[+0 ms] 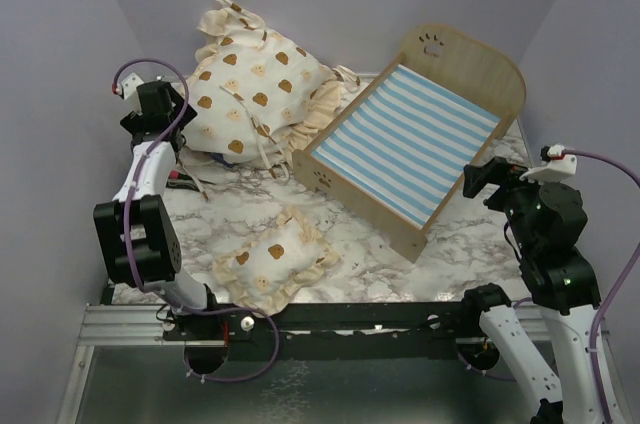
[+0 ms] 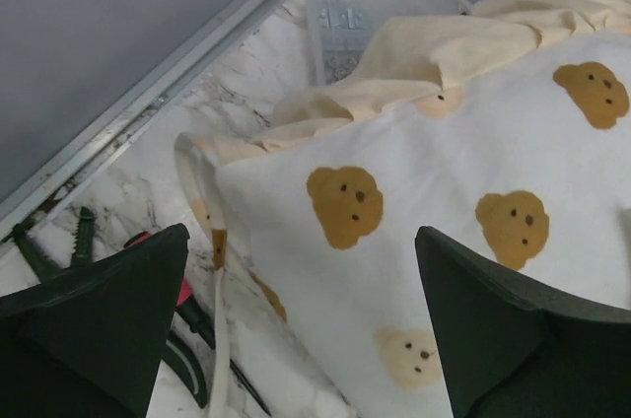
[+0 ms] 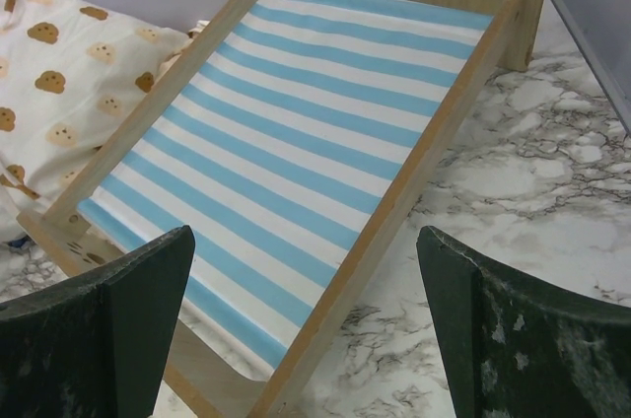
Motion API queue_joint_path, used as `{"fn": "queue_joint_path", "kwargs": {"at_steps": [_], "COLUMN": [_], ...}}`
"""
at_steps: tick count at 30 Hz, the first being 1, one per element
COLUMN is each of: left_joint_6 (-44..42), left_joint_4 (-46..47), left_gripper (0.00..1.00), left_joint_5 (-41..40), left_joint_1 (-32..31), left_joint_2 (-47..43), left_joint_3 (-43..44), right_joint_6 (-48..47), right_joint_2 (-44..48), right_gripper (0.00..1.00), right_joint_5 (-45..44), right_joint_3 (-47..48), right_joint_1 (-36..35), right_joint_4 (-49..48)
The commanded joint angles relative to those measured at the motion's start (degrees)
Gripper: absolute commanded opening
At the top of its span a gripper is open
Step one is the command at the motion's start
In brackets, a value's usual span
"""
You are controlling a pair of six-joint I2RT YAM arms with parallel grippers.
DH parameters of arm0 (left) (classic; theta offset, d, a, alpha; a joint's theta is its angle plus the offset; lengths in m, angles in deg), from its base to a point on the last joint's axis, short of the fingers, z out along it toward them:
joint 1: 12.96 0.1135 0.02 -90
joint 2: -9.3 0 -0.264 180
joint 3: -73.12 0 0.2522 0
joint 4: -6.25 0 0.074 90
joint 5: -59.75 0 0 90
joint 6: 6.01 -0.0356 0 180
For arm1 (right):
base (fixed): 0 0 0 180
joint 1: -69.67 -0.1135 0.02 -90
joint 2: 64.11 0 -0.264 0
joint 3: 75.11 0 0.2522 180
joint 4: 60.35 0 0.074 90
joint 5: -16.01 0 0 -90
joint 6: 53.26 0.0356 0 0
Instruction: Set up the pet bed
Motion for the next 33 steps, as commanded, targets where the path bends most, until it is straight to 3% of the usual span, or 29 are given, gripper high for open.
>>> {"fn": "queue_joint_path", "kwargs": {"at_steps": [1, 9, 11, 13, 16, 20, 28, 33], "left_joint_6": [5.0, 8.4, 8.6, 8.7, 9.2, 9.3, 7.7, -0.8], "left_joint_4": [5.9, 10.5, 12.5, 14.7, 18.0, 21.1, 21.9, 16.6], "left_gripper": [0.99, 0.99, 0.95, 0.80, 0.41, 0.00, 0.00, 0.00], "left_joint_5": [10.3, 20.9, 23.5, 26.2, 29.7, 34.3, 39.2, 42.0], "left_joint_1": [3.4, 7.3, 7.5, 7.6, 7.7, 7.7, 4.7, -5.7], "left_joint_2": [6.6, 17.5, 19.1, 20.0, 19.3, 15.3, 4.6, 3.8], "left_joint_3": [4.7, 6.6, 6.3, 5.9, 4.7, 4.4, 12.0, 24.5], "right_joint_6": [-1.8, -2.3, -2.2, -2.2, -2.2, -2.1, -2.2, -2.3], "right_joint_2": [0.1, -0.7, -0.8, -0.9, -0.9, -1.2, -1.7, -2.0], "right_gripper": [1.00, 1.00, 1.00, 1.00, 1.00, 1.00, 1.00, 1.00], "right_joint_5": [1.5, 1.8, 2.0, 2.0, 1.9, 2.2, 3.5, 3.5], "right_joint_3": [-0.4, -1.1, -1.3, -1.3, -1.4, -1.2, -0.2, 0.7], "right_joint_1": [-0.6, -0.6, -0.7, -0.6, -0.7, -0.6, -0.7, -0.6], "right_joint_4": [-0.6, -1.4, -1.4, -1.3, -1.2, -1.2, -1.4, -1.7]}}
